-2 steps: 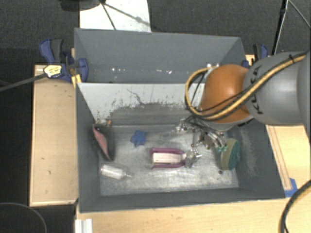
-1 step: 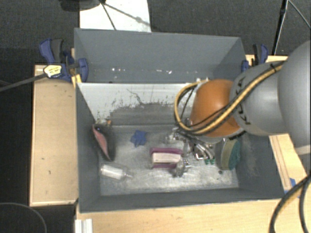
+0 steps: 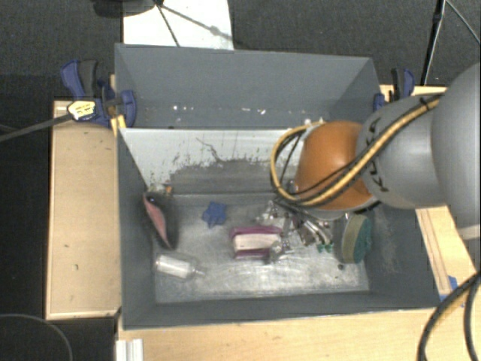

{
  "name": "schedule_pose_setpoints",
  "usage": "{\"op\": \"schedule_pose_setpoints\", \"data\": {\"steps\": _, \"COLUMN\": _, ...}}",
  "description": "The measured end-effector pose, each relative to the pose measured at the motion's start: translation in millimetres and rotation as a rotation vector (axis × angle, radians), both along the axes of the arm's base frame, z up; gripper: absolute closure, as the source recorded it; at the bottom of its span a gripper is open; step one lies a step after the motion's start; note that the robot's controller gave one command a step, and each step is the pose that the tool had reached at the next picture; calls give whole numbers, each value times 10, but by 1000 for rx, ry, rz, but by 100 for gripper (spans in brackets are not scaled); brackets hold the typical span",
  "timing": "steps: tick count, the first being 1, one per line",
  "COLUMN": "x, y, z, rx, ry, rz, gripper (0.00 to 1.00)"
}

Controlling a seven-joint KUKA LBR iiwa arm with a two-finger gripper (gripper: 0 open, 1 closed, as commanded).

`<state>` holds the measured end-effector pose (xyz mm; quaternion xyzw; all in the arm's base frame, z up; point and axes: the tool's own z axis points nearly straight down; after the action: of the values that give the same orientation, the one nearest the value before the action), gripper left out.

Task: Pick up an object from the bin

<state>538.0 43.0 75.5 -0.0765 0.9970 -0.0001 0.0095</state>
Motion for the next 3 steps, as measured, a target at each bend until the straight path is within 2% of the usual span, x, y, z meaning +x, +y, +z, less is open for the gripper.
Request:
{"op": "schedule_pose_setpoints", "data": {"steps": 1, "x": -31, "y": 2, "z": -26, "rx": 0, "ry": 10, "rz": 1, "gripper": 0}}
{"op": "schedule_pose_setpoints", "data": {"steps": 2, "x": -3, "y": 4, "z": -1, "rx": 0, "ry": 1, "rz": 2, "gripper": 100}}
{"op": "schedule_pose_setpoints", "data": {"steps": 3, "x": 292, "y": -45, "z": 1235, "rx": 1, "ry": 8, "rz": -70, "gripper": 100}}
